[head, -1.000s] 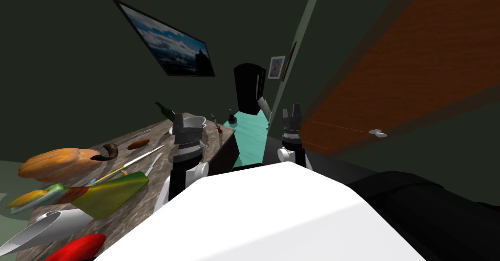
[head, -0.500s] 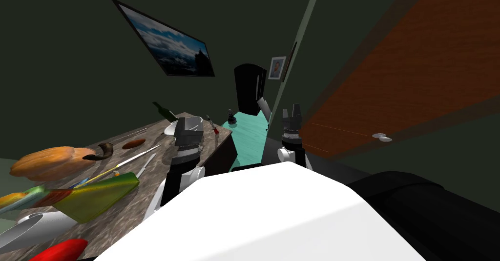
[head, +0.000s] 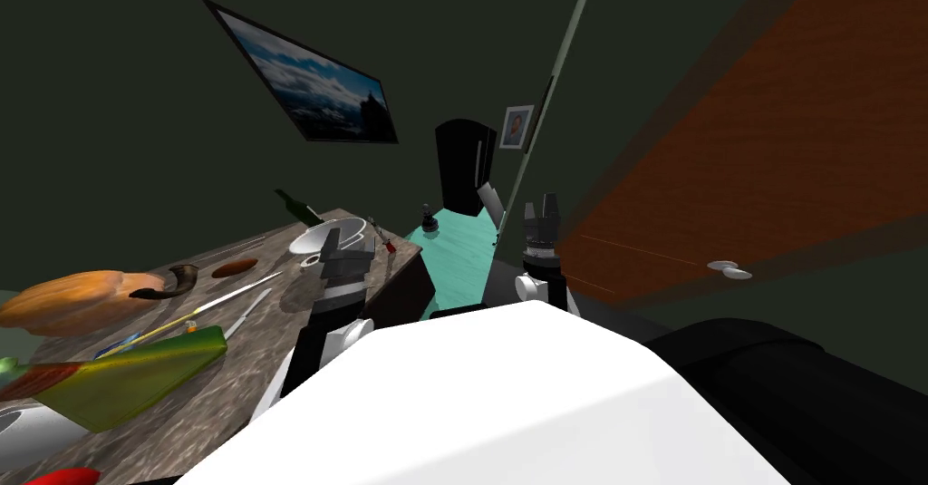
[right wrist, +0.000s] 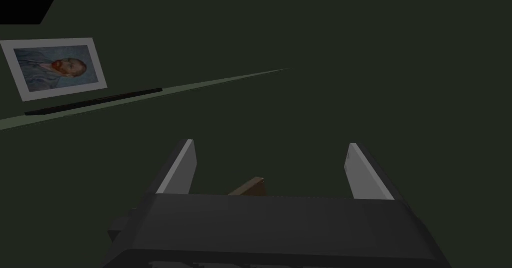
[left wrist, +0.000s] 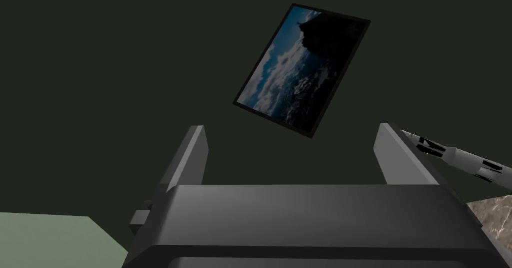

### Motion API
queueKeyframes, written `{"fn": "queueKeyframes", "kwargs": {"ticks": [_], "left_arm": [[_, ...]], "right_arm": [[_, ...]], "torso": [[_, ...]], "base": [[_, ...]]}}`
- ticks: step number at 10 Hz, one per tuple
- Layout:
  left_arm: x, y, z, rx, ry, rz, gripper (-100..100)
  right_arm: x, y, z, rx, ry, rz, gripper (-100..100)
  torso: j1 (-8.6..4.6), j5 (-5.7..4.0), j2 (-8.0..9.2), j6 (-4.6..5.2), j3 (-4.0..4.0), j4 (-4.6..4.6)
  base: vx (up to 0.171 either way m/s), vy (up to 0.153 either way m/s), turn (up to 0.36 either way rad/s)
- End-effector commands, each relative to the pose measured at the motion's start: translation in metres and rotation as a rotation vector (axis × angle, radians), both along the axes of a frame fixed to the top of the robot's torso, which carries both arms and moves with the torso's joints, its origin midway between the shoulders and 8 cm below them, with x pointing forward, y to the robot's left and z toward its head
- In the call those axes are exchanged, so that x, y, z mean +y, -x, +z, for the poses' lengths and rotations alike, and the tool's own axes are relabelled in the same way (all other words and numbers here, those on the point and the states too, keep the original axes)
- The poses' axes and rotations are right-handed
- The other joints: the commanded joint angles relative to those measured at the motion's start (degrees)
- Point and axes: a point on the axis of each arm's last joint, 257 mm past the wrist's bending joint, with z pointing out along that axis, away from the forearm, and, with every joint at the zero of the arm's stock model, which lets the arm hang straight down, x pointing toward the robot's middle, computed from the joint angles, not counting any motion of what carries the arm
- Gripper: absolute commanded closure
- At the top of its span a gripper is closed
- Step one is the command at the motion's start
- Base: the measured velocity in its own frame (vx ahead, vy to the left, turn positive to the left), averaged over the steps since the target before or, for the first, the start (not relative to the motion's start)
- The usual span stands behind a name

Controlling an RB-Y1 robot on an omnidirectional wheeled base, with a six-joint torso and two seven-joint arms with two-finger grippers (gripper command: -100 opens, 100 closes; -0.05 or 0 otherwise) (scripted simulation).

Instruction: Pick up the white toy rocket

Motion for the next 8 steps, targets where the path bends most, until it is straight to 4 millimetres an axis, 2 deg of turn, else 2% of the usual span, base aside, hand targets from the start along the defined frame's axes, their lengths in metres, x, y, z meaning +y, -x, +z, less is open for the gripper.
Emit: {"fn": "queueKeyframes", "kwargs": {"ticks": [1,4,5,7,8], "left_arm": [[0.012,0.001,-0.015,0.037,0.060,-0.001,-100],[0.036,0.005,-0.041,0.095,0.184,0.006,-100],[0.037,0.005,-0.041,0.094,0.193,0.005,-100],[0.054,0.008,-0.059,0.123,0.288,0.013,-100],[0.055,0.009,-0.059,0.122,0.295,0.012,-100]], "right_arm": [[0.000,0.000,0.000,0.000,0.000,0.000,0],[0.000,0.000,0.000,0.000,0.000,0.000,0],[0.000,0.000,0.000,0.000,0.000,0.000,0],[0.000,0.000,0.000,0.000,0.000,0.000,0],[0.000,0.000,0.000,0.000,0.000,0.000,0]], "torso": [[0.00,0.00,0.00,0.00,0.00,0.00],[0.02,0.00,-0.10,0.00,-0.05,-0.02],[0.10,0.01,-0.22,0.00,-0.13,-0.05],[0.37,0.08,-0.01,0.00,-0.01,0.00],[0.23,0.05,-0.07,0.00,-0.04,-0.01]], "base": [[0.063,-0.159,0.095],[0.112,-0.162,0.095],[0.082,-0.098,0.036],[0.082,-0.102,0.098],[0.074,-0.097,0.036]]}}
